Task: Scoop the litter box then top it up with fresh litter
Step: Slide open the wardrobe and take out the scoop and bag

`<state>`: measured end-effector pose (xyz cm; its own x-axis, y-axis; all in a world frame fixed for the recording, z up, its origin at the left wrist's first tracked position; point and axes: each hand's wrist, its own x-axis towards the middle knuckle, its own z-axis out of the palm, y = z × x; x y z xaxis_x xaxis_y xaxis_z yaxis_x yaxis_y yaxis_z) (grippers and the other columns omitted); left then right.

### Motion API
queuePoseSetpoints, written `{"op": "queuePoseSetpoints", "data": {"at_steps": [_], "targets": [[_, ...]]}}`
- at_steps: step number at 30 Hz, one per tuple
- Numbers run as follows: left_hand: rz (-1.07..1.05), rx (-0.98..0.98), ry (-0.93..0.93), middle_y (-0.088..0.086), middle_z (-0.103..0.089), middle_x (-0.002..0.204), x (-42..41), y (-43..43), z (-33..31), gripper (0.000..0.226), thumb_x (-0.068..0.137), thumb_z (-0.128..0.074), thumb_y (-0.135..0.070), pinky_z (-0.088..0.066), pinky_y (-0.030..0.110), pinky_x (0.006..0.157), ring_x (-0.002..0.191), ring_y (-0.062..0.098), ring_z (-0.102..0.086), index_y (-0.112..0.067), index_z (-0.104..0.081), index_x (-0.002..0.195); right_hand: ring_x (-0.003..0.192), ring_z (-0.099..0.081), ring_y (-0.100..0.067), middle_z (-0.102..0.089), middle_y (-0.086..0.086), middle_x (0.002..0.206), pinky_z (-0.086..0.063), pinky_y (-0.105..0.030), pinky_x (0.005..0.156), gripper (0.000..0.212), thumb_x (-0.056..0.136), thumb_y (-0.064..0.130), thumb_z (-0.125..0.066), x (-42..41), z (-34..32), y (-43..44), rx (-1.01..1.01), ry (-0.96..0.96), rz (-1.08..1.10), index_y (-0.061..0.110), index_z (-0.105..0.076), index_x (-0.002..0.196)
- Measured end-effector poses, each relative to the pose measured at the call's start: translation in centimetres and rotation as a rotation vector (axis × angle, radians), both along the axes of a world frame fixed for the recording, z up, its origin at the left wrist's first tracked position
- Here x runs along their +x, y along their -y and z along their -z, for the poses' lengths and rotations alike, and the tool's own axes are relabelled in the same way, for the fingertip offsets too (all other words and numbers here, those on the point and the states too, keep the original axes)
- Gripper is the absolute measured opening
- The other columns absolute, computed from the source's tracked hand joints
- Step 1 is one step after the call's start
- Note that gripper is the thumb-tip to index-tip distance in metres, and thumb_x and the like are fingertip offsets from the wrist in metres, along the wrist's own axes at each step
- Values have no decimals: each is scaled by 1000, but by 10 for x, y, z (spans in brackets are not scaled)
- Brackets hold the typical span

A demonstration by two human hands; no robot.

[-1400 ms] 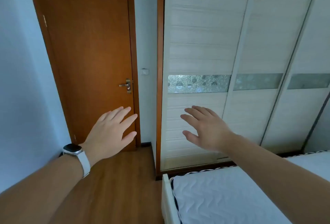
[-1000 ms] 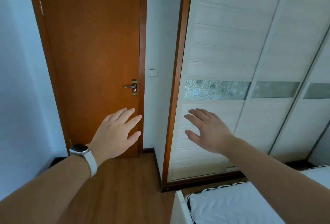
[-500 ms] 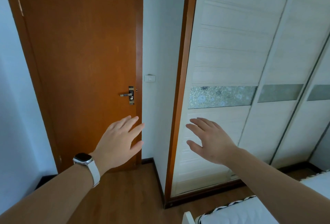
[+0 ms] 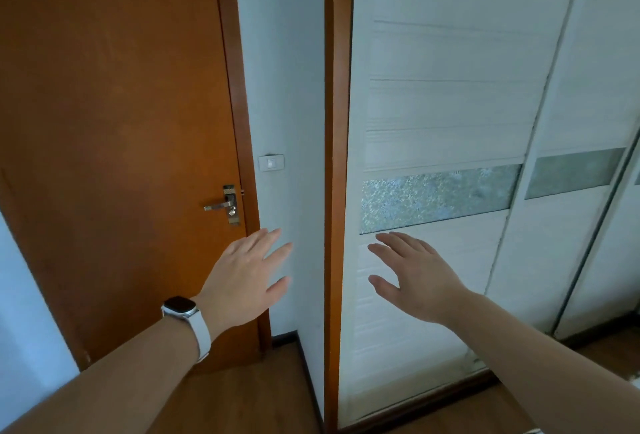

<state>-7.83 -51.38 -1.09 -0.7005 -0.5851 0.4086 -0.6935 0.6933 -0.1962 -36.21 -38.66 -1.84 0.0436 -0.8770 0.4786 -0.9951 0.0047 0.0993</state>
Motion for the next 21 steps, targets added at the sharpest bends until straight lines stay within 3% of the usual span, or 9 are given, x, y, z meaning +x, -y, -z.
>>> {"op": "queuePoseSetpoints", "data": {"at_steps": [4,9,15,21], "targets": [[29,-11,-35,3,-36,156,-55,36,-16,59,94,-32,-56,-26,42,112,144,25,-32,-29,-44,145,128,-50,-24,-55,0,137,-43,-40,103,54,89,57,-39,-52,-10,44,-47,-19,7,24,-53,130],[73,9,-56,0,-25,161,-103,73,-29,68,91,-16,-61,-17,41,116,148,22,-21,-32,-35,149,129,-50,-22,-55,2,138,-42,-38,103,54,89,58,-40,-84,-15,82,-67,5,23,25,-54,130],[128,-107,-44,1,-22,162,-150,130,-57,64,94,-19,-58,-11,39,115,149,23,-18,-32,-30,151,129,-49,-21,-54,3,138,-39,-36,105,53,88,56,-44,-112,-31,135,-132,24,5,25,-53,131],[188,-250,-98,4,-27,160,-196,191,-80,58,96,-40,-52,-11,41,115,148,24,-22,-28,-37,149,129,-48,-23,-52,-1,140,-40,-39,105,55,88,54,-43,-122,-40,193,-154,-15,17,23,-51,132]]}}
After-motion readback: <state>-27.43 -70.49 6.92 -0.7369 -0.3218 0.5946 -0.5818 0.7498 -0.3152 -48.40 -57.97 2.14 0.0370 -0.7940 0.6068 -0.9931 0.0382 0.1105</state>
